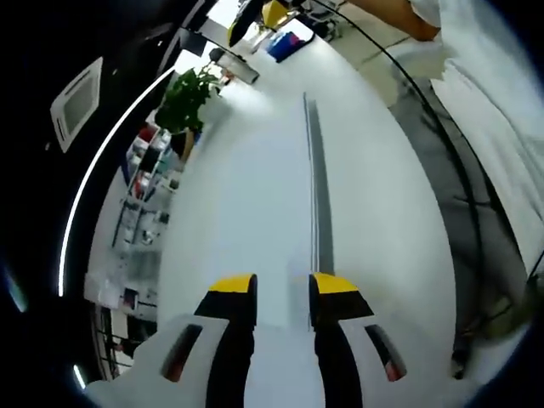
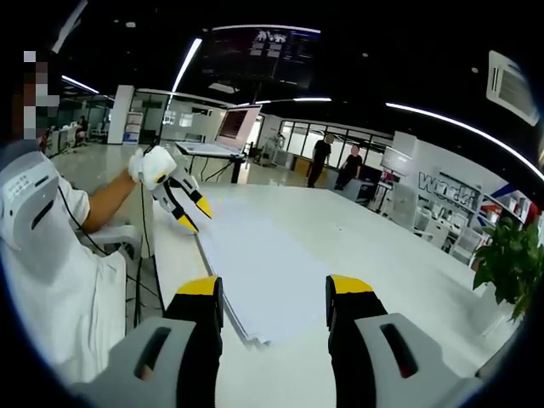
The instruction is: Grasp the top corner of one sheet in the document stack and pull a single sheet out from the document stack, separating that one sheet from the rest and lifting it clear until the single sheet is fully removed from the stack
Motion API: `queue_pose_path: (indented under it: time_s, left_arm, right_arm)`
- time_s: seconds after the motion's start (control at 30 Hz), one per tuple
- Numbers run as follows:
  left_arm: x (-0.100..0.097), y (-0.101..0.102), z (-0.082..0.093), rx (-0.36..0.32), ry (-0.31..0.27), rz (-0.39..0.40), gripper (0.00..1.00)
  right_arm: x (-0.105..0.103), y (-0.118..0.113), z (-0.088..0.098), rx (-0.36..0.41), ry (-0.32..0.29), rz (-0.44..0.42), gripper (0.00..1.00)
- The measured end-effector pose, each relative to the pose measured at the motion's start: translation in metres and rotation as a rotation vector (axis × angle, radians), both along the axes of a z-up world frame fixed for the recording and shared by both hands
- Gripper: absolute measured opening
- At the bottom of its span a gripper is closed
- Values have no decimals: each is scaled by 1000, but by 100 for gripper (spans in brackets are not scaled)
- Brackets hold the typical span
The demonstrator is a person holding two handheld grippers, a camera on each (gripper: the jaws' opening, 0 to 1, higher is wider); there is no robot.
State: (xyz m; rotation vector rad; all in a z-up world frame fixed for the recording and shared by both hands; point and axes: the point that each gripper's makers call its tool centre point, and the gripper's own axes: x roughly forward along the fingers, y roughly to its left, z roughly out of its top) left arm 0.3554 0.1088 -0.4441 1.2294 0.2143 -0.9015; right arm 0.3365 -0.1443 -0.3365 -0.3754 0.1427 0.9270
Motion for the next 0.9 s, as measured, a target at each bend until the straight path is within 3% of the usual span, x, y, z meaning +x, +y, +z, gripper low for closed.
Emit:
queue_pose_path:
  time_s: [0.53, 0.73, 0.9]
  left_arm:
    - [0, 4, -5, 22, 18, 18, 24]
    - [-5, 4, -12, -4, 88, 24, 3]
    - [-10, 2, -5, -32, 91, 21, 3]
  right_arm:
    - [-1, 1, 0, -2, -1, 2, 48]
    - [-1, 1, -1, -6, 0, 1, 48]
    - [0, 0, -1, -7, 1, -1, 48]
